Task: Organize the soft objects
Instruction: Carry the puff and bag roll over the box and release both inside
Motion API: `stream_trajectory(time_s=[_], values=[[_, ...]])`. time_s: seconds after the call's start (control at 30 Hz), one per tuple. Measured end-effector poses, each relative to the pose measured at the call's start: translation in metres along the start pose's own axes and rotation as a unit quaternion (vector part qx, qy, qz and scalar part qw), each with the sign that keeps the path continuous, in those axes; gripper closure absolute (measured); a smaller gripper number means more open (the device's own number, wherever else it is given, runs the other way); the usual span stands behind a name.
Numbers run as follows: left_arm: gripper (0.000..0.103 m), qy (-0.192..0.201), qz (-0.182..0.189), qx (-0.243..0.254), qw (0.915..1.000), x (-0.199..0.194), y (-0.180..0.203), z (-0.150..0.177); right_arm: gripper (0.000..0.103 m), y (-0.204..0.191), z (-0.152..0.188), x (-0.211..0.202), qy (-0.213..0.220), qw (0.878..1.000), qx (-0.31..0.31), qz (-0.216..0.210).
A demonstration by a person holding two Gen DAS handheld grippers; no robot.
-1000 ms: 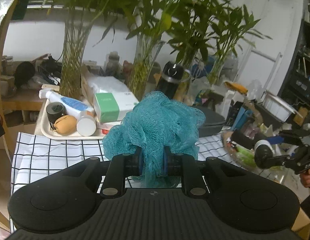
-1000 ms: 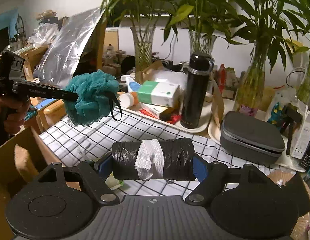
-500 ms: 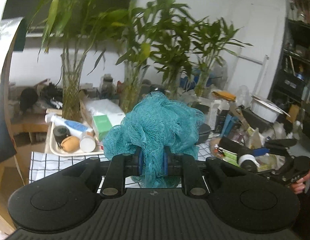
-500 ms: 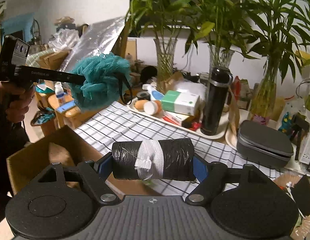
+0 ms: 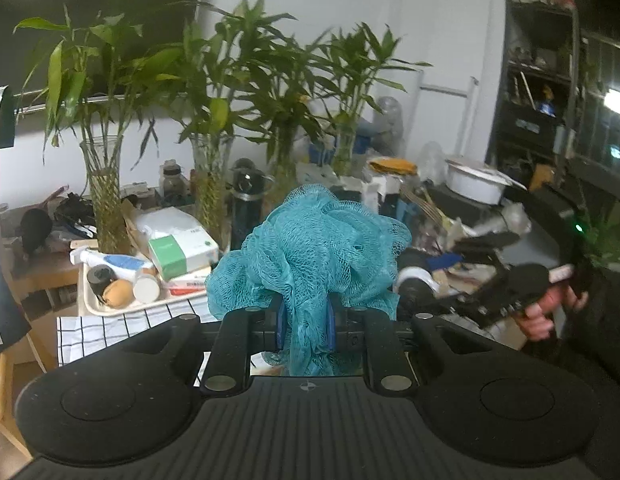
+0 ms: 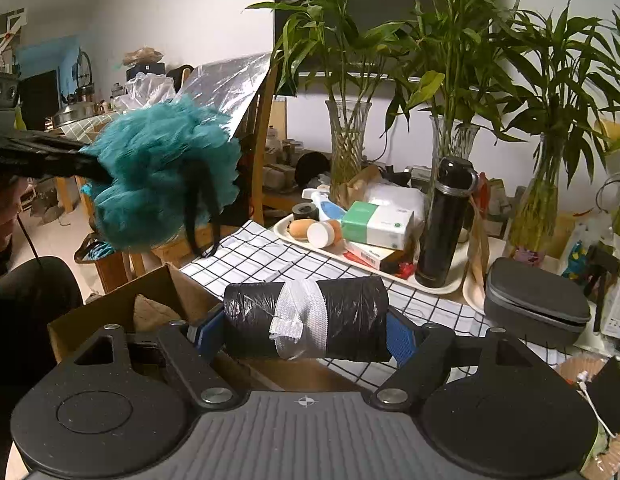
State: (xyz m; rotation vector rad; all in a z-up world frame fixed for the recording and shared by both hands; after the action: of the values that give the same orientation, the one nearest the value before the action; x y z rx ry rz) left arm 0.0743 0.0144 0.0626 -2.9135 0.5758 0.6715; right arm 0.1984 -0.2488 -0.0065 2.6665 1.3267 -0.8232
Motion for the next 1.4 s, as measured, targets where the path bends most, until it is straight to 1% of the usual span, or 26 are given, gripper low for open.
stream_trajectory(time_s=[0.3, 0.4, 0.5, 0.57, 0.6, 0.63, 0.67, 0.73, 0.87, 1.1, 1.27, 1.33, 1.4], values=[[0.085, -0.038, 0.031, 0.031, 0.9983, -0.006, 0.027, 0.024, 0.021, -0.007, 0.007, -0.006, -0.004, 1.0, -0.008, 0.008], [0.083, -0.05, 0.029, 0.035, 0.9977, -0.003, 0.032, 0.035, 0.021, -0.006, 0.008, -0.008, -0.002, 1.0, -0.006, 0.013], [0.075, -0.057, 0.02, 0.035, 0.9976, 0.001, 0.036, 0.046, 0.021, -0.007, 0.009, -0.01, -0.002, 1.0, -0.005, 0.017], [0.067, -0.062, 0.01, 0.04, 0.9973, 0.004, 0.041, 0.051, 0.021, -0.009, 0.01, -0.011, -0.003, 1.0, -0.007, 0.016], [0.06, -0.064, 0.004, 0.041, 0.9971, 0.004, 0.043, 0.053, 0.021, -0.01, 0.011, -0.011, -0.004, 1.0, -0.009, 0.015], [0.056, -0.064, -0.001, 0.039, 0.9972, 0.004, 0.044, 0.055, 0.021, -0.011, 0.011, -0.011, -0.005, 1.0, -0.01, 0.014], [0.055, -0.063, -0.003, 0.035, 0.9974, 0.004, 0.044, 0.055, 0.021, -0.012, 0.011, -0.011, -0.005, 1.0, -0.012, 0.014], [0.055, -0.061, 0.0, 0.02, 0.9979, 0.003, 0.043, 0.056, 0.021, -0.013, 0.012, -0.011, -0.007, 1.0, -0.014, 0.014], [0.054, -0.073, -0.001, -0.006, 0.9973, 0.001, 0.043, 0.057, 0.021, -0.015, 0.014, -0.01, -0.013, 1.0, -0.016, 0.011], [0.054, -0.098, -0.03, -0.02, 0.9946, 0.0, 0.041, 0.063, 0.021, -0.02, 0.018, -0.006, -0.038, 0.999, -0.029, -0.01], [0.054, -0.111, -0.047, -0.023, 0.9925, 0.0, 0.038, 0.066, 0.021, -0.023, 0.019, -0.006, -0.051, 0.997, -0.035, -0.04], [0.054, -0.12, -0.056, -0.028, 0.9908, 0.0, 0.037, 0.067, 0.021, -0.024, 0.02, -0.007, -0.055, 0.996, -0.039, -0.05], [0.054, -0.133, -0.073, -0.036, 0.9877, 0.001, 0.034, 0.068, 0.021, -0.026, 0.02, -0.006, -0.062, 0.996, -0.041, -0.057]])
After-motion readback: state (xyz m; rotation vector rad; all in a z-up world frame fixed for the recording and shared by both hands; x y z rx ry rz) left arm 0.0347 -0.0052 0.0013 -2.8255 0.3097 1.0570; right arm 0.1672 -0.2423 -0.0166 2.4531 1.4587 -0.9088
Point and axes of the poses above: each gripper's, at about its wrist camera, not at the fingertips, and x roughly the way its jaws point, y to its right, z to its underside, the point moved 1 cm from there along x, roughly the way its jaws point, and after that the axes turned 7 degrees about x, right-handed, at the moved point
